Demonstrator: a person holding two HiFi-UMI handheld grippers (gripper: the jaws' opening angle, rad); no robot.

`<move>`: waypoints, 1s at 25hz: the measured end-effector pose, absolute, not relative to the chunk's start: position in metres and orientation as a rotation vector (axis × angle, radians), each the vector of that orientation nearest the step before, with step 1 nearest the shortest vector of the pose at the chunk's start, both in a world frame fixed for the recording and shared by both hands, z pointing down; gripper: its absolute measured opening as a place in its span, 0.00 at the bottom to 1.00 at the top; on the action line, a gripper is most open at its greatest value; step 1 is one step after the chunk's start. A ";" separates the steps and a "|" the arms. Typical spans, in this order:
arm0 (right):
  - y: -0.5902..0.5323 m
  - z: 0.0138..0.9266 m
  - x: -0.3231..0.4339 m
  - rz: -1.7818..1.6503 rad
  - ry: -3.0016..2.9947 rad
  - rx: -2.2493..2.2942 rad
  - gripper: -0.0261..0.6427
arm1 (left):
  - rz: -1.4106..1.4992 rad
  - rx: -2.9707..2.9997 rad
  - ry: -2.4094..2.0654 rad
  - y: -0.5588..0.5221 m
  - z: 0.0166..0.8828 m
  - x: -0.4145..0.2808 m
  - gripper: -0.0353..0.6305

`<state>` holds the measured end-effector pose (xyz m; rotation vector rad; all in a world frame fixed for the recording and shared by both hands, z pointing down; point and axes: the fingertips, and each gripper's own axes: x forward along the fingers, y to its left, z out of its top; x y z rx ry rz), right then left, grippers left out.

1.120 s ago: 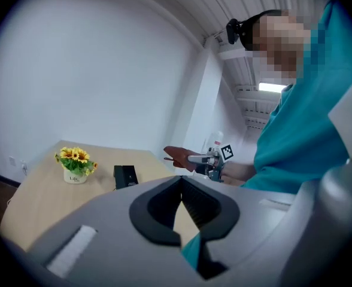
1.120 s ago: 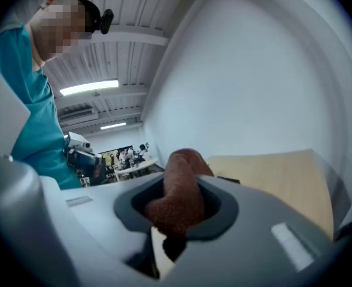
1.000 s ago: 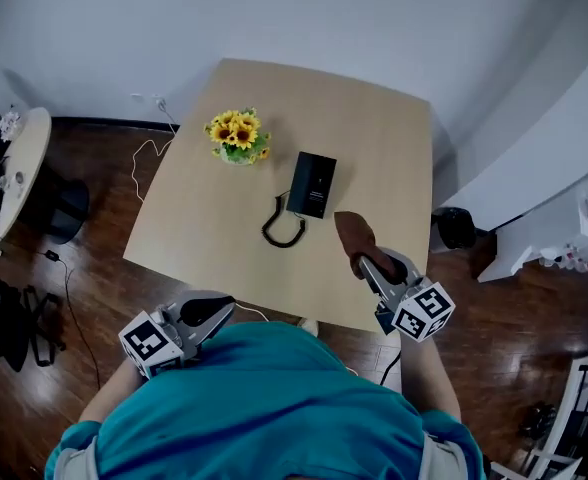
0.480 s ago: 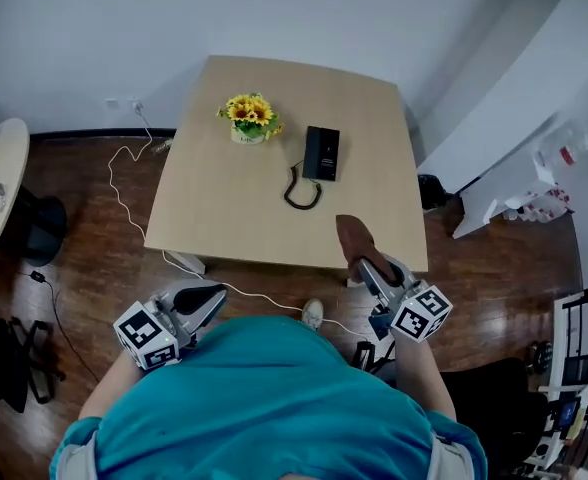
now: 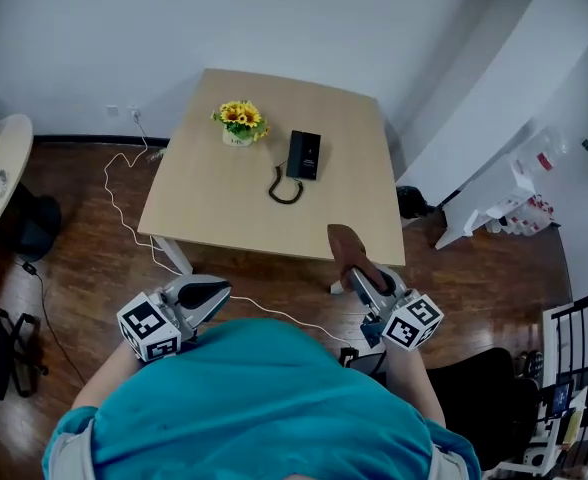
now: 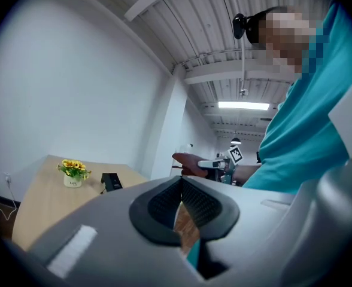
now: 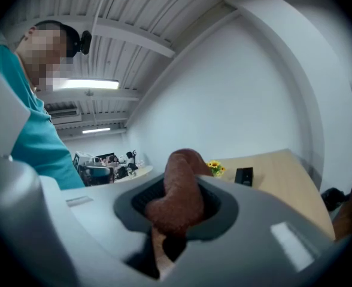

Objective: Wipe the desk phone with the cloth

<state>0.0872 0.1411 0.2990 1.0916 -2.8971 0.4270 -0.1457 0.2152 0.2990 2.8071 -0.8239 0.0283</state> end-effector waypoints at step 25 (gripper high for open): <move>0.306 0.354 0.189 0.505 -3.021 0.890 0.17 | 0.241 2.789 -0.939 0.345 0.290 0.001 0.06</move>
